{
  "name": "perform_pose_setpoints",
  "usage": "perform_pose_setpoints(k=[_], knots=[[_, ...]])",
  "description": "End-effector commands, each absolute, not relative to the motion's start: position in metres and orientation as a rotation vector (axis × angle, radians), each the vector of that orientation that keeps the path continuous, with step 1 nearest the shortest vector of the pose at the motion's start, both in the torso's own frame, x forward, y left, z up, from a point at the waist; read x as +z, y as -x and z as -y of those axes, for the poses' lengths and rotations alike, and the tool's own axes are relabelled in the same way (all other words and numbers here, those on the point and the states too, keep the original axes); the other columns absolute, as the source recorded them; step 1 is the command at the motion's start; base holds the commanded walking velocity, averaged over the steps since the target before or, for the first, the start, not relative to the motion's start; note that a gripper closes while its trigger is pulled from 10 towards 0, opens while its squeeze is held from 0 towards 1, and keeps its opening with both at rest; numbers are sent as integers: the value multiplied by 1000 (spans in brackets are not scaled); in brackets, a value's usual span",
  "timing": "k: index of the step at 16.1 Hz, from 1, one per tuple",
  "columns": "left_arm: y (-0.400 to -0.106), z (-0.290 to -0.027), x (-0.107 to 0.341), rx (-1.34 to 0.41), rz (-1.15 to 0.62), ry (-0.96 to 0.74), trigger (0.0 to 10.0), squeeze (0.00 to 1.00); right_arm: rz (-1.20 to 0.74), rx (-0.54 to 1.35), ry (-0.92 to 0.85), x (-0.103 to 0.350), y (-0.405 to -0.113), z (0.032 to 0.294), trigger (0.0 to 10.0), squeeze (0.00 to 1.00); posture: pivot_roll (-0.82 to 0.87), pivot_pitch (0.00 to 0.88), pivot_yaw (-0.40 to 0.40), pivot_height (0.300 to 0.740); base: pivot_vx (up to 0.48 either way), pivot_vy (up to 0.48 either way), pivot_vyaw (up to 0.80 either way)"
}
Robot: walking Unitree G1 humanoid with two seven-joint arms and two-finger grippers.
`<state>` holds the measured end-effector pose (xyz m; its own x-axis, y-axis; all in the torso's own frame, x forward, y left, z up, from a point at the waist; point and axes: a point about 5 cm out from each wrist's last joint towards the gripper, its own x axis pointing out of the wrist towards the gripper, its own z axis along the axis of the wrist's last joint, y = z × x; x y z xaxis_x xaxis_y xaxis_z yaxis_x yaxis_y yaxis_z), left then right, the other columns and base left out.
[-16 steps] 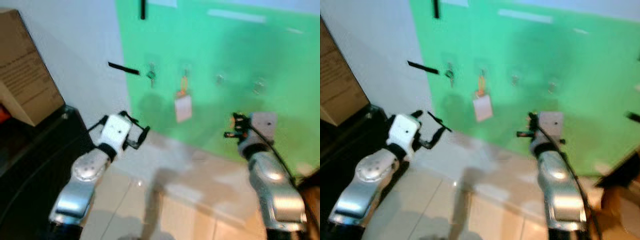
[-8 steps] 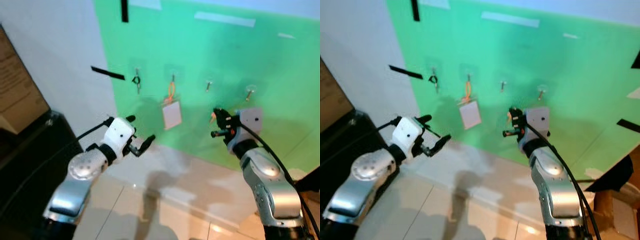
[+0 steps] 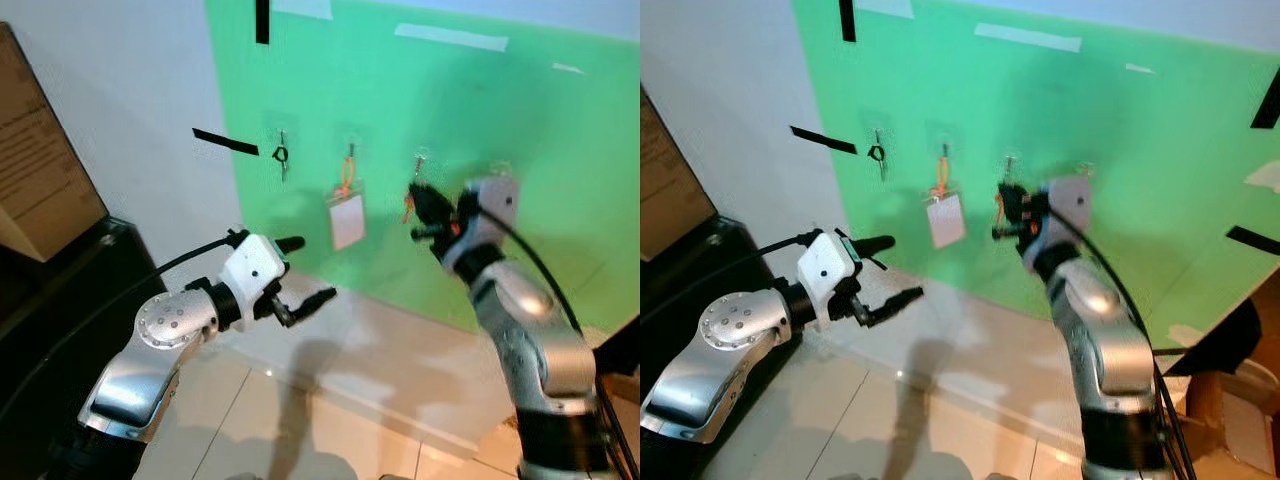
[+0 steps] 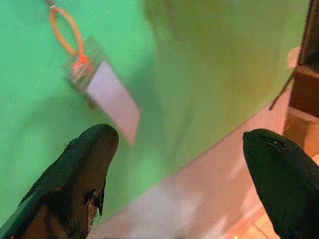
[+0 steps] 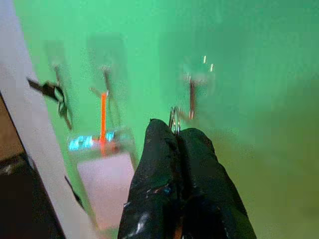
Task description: Hang keys on a hook
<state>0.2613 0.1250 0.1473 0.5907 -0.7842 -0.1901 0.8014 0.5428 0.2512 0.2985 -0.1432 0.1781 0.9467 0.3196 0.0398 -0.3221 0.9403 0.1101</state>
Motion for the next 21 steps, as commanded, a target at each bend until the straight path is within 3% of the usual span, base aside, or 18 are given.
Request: perform_pose_setpoints(k=[1, 12, 21], knots=[[-261, -124, 154, -962, -44, -335, 10000, 0, 12, 325, -144, 179, -301, 144, 10000, 0, -81, 0, -7, 740, 0, 0, 0], [-255, -120, 155, -1007, -54, -294, 10000, 0, -10, 274, -245, 182, -306, 155, 10000, 0, -80, 0, -16, 740, 0, 0, 0], [-253, -121, 154, -1030, -67, -292, 10000, 0, -27, 384, -232, 181, -294, 145, 10000, 0, -86, 0, -11, 740, 0, 0, 0]])
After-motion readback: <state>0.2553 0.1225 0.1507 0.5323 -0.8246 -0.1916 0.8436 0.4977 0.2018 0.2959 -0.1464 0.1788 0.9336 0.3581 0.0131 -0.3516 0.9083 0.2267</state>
